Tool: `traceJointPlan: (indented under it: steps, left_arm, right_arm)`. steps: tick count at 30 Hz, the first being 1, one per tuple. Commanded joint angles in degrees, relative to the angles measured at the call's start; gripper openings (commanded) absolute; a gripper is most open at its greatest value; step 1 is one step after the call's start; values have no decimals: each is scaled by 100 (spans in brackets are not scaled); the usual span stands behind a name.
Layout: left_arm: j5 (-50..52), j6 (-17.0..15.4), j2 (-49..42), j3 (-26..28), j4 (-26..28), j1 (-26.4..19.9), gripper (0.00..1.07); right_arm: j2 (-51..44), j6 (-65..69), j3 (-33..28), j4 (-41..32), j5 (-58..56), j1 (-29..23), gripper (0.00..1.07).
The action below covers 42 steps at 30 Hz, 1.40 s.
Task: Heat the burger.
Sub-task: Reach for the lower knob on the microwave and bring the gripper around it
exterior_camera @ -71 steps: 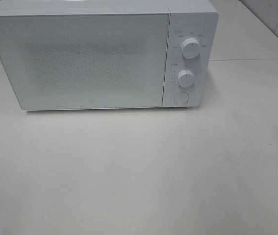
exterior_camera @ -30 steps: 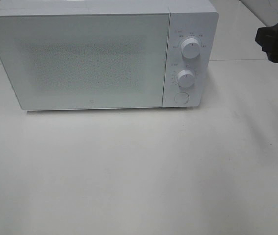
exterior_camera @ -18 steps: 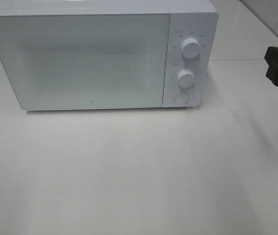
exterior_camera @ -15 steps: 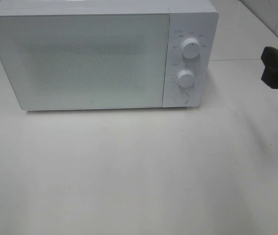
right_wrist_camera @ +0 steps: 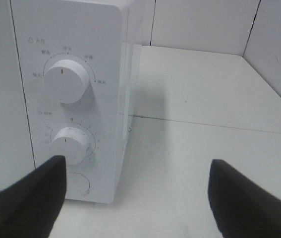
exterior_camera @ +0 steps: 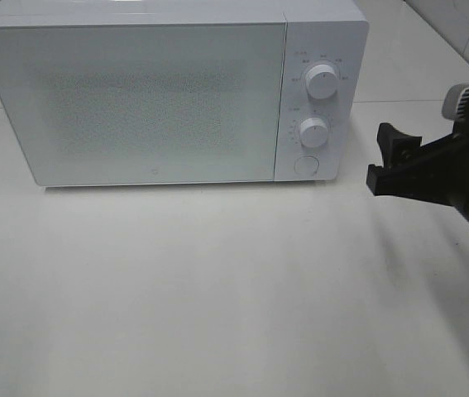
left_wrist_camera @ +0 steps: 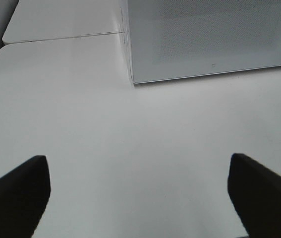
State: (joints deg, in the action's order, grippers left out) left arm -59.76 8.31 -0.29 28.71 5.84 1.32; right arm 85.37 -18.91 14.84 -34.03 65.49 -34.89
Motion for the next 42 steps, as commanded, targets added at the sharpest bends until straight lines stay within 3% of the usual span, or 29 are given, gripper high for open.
traceJointPlan:
  steps: [1,13,20,26,38,42]
  left_arm:
    - [17,6,-138,-17,57,-11,89]
    - [17,6,-138,-17,57,-11,89]
    - [17,6,-138,-17,57,-11,89]
    - [17,6,-138,-17,57,-11,89]
    - [17,6,-138,-17,57,-11,89]
    - [17,6,-138,-17,52,-11,89]
  right_arm:
    - [424,-74,69,-561,493,-424,76]
    - [1352,-46,888,-808,579,-1077,77]
    - [1507,97,1283,-882,464,-1077,77]
    - [1874,46,1828,-1409,344,-1071,76]
    - [2624,-218,2492,-1392,527,-1031,76]
    - [2842,-218,2687,-1238,458,-791,76]
